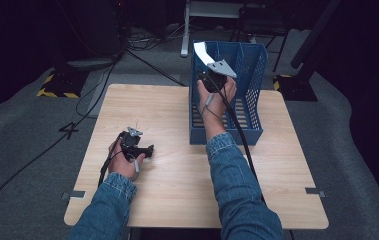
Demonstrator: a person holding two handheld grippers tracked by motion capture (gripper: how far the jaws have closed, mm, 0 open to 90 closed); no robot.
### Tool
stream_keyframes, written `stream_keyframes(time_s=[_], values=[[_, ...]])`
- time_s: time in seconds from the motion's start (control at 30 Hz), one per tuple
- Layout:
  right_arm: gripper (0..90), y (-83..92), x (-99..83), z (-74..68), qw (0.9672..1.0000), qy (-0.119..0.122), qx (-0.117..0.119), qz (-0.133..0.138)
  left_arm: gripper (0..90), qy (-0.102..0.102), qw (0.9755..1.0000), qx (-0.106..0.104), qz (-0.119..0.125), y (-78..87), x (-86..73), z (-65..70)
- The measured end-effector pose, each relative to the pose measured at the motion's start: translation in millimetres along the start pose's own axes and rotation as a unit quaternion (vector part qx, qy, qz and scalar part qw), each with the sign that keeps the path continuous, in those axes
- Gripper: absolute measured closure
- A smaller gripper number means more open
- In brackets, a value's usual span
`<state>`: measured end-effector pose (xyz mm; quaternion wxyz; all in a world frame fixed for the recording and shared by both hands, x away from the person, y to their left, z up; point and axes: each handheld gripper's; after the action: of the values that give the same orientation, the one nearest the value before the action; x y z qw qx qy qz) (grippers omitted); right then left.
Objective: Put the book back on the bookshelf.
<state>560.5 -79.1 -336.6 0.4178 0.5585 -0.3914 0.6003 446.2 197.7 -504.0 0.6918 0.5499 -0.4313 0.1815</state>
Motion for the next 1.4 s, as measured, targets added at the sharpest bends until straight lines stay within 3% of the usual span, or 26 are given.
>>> stream_keyframes(time_s=[0.1, 0.2, 0.37, 0.5, 0.57, 0.8, 0.97, 1.1, 1.4], values=[[60.6, -10.9, -22.8, -0.3, 0.9993, -0.019, 0.000, -0.032, 15.8, 0.000, 1.0000, 0.000, 0.000, 0.1, 0.0, 0.1], [59.0, -10.5, -42.1, -3.3, 0.9990, -0.045, 0.004, -0.005, 15.8, 0.000, 1.0000, 0.000, 0.000, 0.2, 0.0, 0.2], [57.0, -11.5, -43.3, -13.7, 0.9996, -0.024, -0.012, -0.005, 15.8, -0.001, 1.0000, 0.000, 0.000, 0.2, -0.1, 0.3], [50.7, -7.6, -46.0, -16.0, 0.9998, -0.003, -0.010, -0.018, 15.8, -0.001, 1.0000, 0.001, 0.000, 0.3, -0.1, 0.4], [48.6, -3.4, -45.5, -16.2, 0.9997, 0.006, -0.008, -0.021, 15.8, 0.000, 1.0000, 0.001, -0.001, 0.4, -0.2, 0.5], [42.1, 13.1, -31.5, -16.0, 0.9996, 0.000, 0.022, -0.020, 15.8, 0.000, 1.0000, -0.003, 0.001, 1.8, -1.7, 0.6], [39.8, 34.4, -20.8, -10.1, 0.9987, -0.003, 0.046, -0.023, 15.7, -0.002, 1.0000, -0.003, 0.000, 4.1, -3.2, 0.1], [38.4, 51.4, -12.0, -0.4, 0.9972, -0.009, 0.066, -0.034, 15.7, -0.002, 1.0000, -0.004, 0.000, 4.5, -3.5, -0.1], [36.3, 93.1, 2.4, 35.5, 0.9937, -0.018, 0.093, -0.059, 14.6, -0.002, 1.0000, -0.004, -0.001, 2.6, -2.1, -0.9]])
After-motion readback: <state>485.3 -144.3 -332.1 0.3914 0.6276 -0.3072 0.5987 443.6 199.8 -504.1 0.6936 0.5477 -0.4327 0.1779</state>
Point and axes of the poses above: each handheld gripper's, and its own axes: y roughly backward along the jaws, x roughly out of its top, z roughly to its right, and after that the axes turned 9 degrees about z, right-handed
